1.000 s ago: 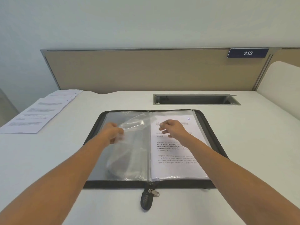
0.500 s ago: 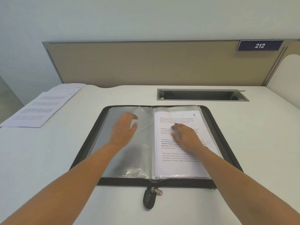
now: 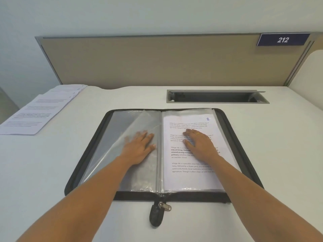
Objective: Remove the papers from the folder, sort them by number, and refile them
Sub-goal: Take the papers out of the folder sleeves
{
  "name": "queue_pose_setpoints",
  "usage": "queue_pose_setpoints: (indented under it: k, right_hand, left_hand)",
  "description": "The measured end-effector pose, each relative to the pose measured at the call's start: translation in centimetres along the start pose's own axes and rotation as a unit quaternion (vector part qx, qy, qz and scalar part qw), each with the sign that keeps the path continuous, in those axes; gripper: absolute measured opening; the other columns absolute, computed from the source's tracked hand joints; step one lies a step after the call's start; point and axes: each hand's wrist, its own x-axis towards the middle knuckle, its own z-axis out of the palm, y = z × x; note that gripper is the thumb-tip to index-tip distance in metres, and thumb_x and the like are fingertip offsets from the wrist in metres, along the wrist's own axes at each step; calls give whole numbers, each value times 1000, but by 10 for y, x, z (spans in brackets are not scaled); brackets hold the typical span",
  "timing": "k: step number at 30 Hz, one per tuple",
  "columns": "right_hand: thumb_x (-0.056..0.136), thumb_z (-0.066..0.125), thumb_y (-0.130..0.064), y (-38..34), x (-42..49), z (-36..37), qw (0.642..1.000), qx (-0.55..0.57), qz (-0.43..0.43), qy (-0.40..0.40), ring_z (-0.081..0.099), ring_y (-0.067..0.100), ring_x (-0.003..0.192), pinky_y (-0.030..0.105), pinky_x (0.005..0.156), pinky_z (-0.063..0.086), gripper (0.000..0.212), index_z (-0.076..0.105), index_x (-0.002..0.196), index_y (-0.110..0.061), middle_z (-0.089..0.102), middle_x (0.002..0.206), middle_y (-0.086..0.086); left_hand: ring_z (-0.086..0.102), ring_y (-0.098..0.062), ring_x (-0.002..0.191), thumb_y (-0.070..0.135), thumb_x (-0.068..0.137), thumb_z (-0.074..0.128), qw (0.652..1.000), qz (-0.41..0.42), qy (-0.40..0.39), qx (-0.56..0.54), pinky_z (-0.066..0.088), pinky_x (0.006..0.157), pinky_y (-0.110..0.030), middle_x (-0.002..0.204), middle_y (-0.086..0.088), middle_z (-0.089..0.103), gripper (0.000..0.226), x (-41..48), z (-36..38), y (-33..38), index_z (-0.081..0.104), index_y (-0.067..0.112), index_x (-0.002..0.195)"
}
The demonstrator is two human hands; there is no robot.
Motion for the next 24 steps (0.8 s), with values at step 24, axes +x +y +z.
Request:
queue_pose_setpoints:
  k: [24]
  right_hand:
    - [96,48,-36,-6,-2,-4,999,41,24,9,38,15,130,30,109,23,37,53,131,-25,45,142,-8]
  left_hand:
    - [9,-16,145,47,98,35,994,-50,72,-57,4,115,-48,157,-4,15,58,37,-19,18,26,18,146]
